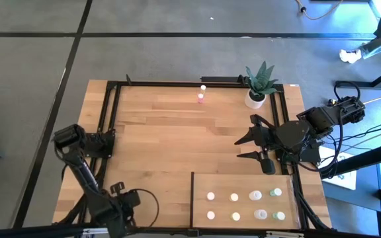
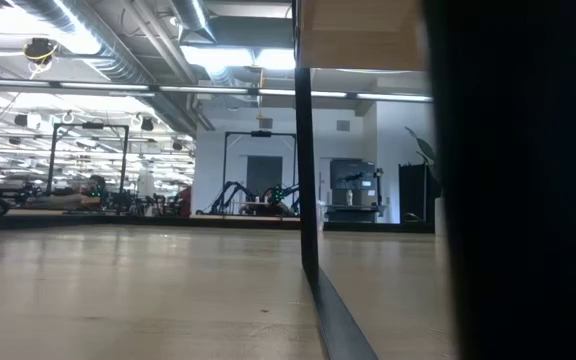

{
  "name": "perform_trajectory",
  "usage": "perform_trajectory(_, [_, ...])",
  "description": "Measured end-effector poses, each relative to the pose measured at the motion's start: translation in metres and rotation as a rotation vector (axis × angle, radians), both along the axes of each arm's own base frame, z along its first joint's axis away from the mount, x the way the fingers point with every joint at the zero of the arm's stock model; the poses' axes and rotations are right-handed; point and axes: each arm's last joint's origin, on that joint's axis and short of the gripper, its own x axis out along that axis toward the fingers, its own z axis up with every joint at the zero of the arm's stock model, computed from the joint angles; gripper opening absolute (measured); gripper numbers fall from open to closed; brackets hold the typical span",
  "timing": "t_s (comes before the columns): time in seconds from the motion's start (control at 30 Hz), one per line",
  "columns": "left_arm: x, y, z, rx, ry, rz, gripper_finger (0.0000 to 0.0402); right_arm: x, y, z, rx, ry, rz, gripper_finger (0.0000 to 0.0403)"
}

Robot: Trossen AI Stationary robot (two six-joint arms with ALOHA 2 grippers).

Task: Pick and place medicine bottles onto shelf by color
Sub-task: Put the blue pill bottle on the shelf aligned with the other blue pill bottle

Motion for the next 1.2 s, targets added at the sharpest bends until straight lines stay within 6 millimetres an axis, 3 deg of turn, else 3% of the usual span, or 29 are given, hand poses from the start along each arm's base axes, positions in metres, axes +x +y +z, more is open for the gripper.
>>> perform_trajectory(0.27, [0.024, 0.028, 0.028, -0.002, -0.064, -0.052, 0.0105, 0.000, 0.000, 0.000, -0.001, 0.000, 0.001, 0.0195])
perform_trajectory(0.6, [0.060, 0.095, 0.063, 0.036, -0.099, -0.045, 0.0105, 0.000, 0.000, 0.000, -0.023, -0.004, 0.014, 0.0195])
perform_trajectory(0.87, [0.103, 0.158, 0.068, 0.067, -0.080, -0.145, 0.0105, 0.000, 0.000, 0.000, -0.043, -0.007, 0.026, 0.0195])
perform_trajectory(1.2, [0.140, 0.232, 0.068, 0.147, -0.152, -0.170, 0.0105, -0.001, 0.002, 0.000, -0.007, 0.011, 0.098, 0.0195])
